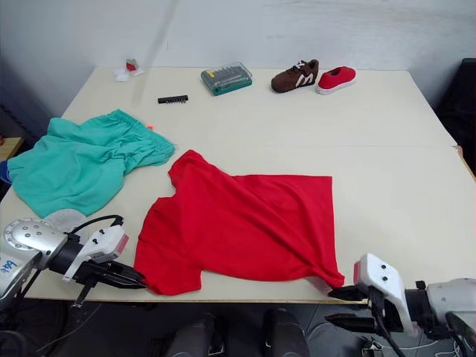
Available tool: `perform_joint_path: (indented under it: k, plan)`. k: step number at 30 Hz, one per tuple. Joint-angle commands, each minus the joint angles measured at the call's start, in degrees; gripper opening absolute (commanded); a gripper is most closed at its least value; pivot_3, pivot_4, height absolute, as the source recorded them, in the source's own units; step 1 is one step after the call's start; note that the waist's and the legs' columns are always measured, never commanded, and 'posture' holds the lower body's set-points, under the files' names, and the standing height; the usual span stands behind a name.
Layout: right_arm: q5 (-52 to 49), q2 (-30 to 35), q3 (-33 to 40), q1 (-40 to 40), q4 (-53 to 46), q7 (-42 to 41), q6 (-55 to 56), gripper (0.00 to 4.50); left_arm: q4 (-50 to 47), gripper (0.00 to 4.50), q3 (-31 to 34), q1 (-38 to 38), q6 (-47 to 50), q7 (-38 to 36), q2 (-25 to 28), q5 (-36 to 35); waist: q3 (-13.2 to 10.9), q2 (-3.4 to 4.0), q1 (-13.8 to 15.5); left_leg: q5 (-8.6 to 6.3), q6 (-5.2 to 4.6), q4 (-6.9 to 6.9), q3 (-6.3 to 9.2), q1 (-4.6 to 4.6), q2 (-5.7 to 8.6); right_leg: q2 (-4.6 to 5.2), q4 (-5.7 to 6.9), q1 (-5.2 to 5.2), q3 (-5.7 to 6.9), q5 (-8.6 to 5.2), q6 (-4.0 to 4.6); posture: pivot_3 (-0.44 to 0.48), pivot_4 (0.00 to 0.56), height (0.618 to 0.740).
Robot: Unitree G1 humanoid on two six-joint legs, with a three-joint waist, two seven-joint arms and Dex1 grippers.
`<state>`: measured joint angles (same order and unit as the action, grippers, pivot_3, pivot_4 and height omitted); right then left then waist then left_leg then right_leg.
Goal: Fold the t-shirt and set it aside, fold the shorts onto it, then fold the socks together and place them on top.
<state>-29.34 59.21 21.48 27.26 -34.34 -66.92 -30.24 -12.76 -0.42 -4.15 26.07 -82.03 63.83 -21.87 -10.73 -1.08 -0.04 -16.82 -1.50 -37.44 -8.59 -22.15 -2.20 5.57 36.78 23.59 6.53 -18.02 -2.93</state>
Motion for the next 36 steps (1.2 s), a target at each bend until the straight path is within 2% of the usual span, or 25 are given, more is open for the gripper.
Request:
perform_joint_path:
  k: [1, 7, 12, 22, 25, 30, 36]
  plan:
    - [2.1, -1.4, 0.8, -1.8, 1.1, 1.5, 3.4, 2.38, -0.6, 0.0, 1.1, -0.3, -0.5, -0.4, 0.8, -0.5, 0.0, 0.0, -0.1, 0.01, 0.03, 0.01, 0.0, 0.01, 0.0, -0.01, 0.01, 0.0, -0.01, 0.0, 0.0, 0.0, 0.15, 0.74]
    - [-4.8, -1.6, 5.6, -3.1, 0.8, -0.1, -1.5, 2.38, -0.5, 0.0, 1.2, 0.0, -0.7, -0.4, 0.8, -0.5, 0.0, 0.0, 0.0, 0.03, 0.06, 0.03, 0.01, 0.0, -0.01, -0.02, 0.02, 0.01, 0.0, -0.01, 0.02, 0.0, 0.15, 0.74]
    - [-7.8, -2.0, 6.5, -6.3, 3.5, 1.4, -5.2, 2.38, -0.3, 0.0, 1.2, -0.1, -0.9, -0.2, 0.7, -0.5, 0.0, 0.0, 0.0, 0.01, 0.02, 0.02, 0.02, 0.01, -0.01, -0.01, 0.02, 0.0, 0.0, -0.01, 0.02, 0.0, 0.15, 0.74]
    - [-0.5, -1.5, 0.1, -4.7, 5.4, 0.3, -0.3, 2.38, -0.2, 0.0, 0.7, -0.9, -0.9, -0.3, 0.5, -0.4, 0.0, 0.0, 0.0, 0.02, 0.03, 0.02, 0.02, 0.0, -0.01, 0.0, 0.02, 0.01, 0.0, -0.02, 0.03, 0.0, 0.15, 0.74]
    - [-0.9, -2.1, 0.0, -4.7, 4.7, 0.5, 0.2, 1.76, -0.2, 0.0, 0.7, -0.9, -0.9, -0.4, 0.6, -0.4, 0.0, 0.0, 0.0, 0.02, 0.03, 0.02, 0.02, 0.01, -0.01, -0.01, 0.04, 0.01, 0.01, -0.02, 0.03, 0.0, 0.15, 0.74]
    - [0.2, -2.6, 0.2, -4.3, 4.0, 1.0, 2.6, 0.06, -0.2, 0.0, 0.8, -0.6, -0.9, -0.5, 0.7, -0.4, 0.0, 0.0, 0.0, 0.02, 0.04, 0.02, 0.02, 0.01, -0.01, -0.01, 0.04, 0.01, 0.01, -0.02, 0.03, 0.0, 0.15, 0.74]
    - [4.9, -3.4, -0.6, -3.6, 4.4, 1.8, 8.9, 0.06, -0.3, 0.0, 0.7, -0.4, -0.8, -0.3, 0.6, -0.5, 0.0, 0.0, 0.0, 0.03, 0.05, 0.02, 0.02, 0.01, -0.01, -0.02, 0.04, 0.01, 0.01, -0.02, 0.03, 0.0, 0.15, 0.74]
